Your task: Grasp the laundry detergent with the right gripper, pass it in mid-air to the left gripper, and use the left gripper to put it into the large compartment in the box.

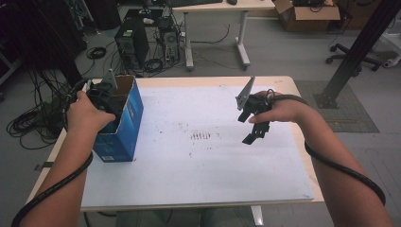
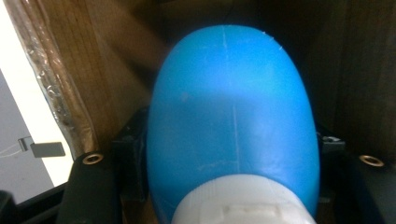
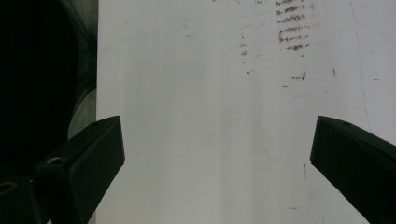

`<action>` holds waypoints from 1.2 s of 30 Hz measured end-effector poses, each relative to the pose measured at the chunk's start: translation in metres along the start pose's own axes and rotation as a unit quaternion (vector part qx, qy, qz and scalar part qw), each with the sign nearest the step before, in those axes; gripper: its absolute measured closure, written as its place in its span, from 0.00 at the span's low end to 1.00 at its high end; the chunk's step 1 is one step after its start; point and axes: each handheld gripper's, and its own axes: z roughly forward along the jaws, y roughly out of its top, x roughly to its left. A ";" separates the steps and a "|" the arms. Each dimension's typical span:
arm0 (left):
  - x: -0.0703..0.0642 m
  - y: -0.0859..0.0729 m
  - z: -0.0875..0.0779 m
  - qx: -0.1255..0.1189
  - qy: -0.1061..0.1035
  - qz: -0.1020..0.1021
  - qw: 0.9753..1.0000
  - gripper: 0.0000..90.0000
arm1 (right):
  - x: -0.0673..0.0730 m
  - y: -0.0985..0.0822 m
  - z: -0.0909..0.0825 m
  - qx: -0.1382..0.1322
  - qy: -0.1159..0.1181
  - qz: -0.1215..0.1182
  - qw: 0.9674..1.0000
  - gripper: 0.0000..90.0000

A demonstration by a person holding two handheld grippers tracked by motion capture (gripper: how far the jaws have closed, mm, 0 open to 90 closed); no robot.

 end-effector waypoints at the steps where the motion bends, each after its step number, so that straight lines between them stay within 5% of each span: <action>1: -0.001 0.000 0.000 0.000 0.000 0.001 1.000 0.36 | 0.000 -0.001 0.000 0.001 0.001 0.000 1.000 0.04; 36: -0.006 -0.011 -0.038 -0.026 -0.004 0.005 1.000 0.22 | 0.001 0.000 -0.003 -0.010 -0.004 -0.004 1.000 0.03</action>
